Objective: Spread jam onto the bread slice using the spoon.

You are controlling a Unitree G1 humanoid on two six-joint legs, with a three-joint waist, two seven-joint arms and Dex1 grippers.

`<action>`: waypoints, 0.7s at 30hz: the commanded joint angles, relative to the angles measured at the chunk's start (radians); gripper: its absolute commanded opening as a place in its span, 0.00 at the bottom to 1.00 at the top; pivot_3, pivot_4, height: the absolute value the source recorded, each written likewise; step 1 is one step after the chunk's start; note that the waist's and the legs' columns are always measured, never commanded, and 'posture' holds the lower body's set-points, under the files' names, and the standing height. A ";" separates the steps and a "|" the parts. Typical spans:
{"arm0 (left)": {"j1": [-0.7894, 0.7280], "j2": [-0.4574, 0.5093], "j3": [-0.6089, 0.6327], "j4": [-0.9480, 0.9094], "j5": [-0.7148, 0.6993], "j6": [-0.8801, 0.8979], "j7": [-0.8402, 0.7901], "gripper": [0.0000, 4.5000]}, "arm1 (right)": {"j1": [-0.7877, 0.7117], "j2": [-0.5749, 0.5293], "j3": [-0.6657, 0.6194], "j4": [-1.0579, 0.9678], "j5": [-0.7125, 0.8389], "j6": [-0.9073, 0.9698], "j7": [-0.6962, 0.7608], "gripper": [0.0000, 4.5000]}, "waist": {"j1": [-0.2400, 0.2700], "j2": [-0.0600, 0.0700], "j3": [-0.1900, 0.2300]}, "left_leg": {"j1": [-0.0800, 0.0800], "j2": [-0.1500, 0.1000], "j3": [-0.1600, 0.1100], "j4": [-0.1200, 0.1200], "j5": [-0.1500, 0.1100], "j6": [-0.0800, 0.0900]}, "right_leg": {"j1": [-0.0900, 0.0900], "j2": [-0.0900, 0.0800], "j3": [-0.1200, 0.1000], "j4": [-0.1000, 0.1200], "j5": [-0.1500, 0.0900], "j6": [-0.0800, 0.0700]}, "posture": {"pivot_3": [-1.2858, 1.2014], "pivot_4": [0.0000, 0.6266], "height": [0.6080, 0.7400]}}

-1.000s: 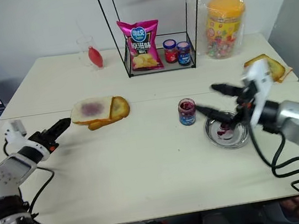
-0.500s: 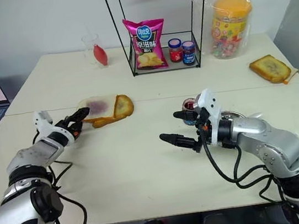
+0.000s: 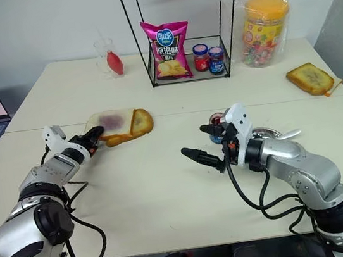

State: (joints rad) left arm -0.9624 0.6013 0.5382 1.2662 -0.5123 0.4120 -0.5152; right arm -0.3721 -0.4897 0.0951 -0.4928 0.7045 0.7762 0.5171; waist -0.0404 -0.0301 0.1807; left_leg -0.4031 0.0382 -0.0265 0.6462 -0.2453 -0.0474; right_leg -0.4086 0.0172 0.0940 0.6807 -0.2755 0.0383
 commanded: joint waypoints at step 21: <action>0.041 0.191 -0.288 -0.626 0.018 0.311 -0.565 0.00 | 0.064 -0.097 -0.186 -0.150 0.197 0.135 0.018 1.00 | -0.010 -0.001 0.001 | -0.002 0.000 -0.001 -0.001 0.000 0.000 | -0.001 0.000 -0.001 0.000 0.000 -0.001 | 0.52 0.24 1.00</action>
State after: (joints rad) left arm -0.9422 0.7481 0.2980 0.8243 -0.4565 0.6381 -0.9686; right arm -0.3197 -0.5629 -0.0305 -0.5873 0.8368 0.8847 0.5240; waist -0.0504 -0.0306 0.1814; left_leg -0.4056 0.0389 -0.0267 0.6454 -0.2452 -0.0477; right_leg -0.4102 0.0172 0.0938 0.6804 -0.2756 0.0376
